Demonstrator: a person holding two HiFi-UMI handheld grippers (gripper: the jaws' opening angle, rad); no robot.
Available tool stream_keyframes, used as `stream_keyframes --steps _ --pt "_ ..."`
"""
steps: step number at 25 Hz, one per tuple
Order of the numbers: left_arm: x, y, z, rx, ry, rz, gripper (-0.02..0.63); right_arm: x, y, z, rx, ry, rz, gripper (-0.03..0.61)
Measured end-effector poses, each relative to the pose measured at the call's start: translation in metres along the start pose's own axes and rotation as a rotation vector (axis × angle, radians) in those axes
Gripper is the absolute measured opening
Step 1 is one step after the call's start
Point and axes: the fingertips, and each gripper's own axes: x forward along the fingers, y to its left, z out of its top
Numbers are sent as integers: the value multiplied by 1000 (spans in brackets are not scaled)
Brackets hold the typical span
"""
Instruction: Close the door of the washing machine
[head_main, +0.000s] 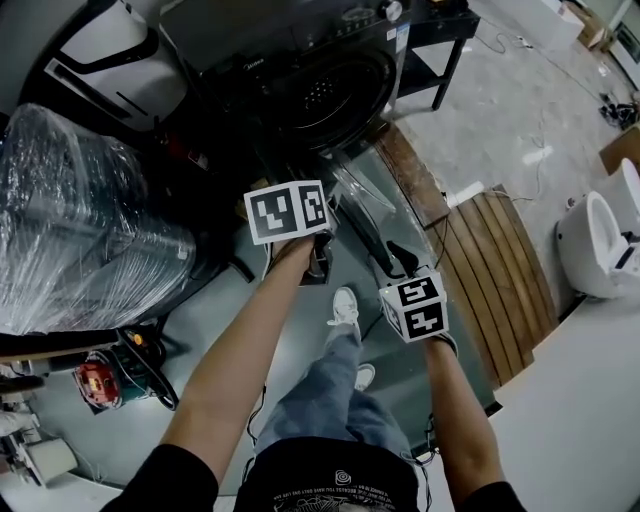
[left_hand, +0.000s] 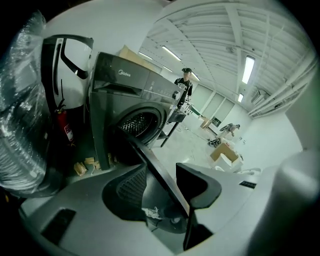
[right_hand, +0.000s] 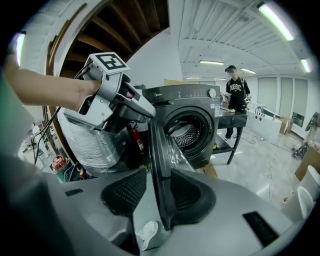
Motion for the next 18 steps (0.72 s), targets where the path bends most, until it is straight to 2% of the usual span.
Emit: stream_keyframes --steps 10,18 --pt "21 17 -3 -100 13 27 190 29 -2 -34 6 87 9 119" --pt "30 17 -1 -163 21 30 190 37 -8 -39 13 112 -2 78"
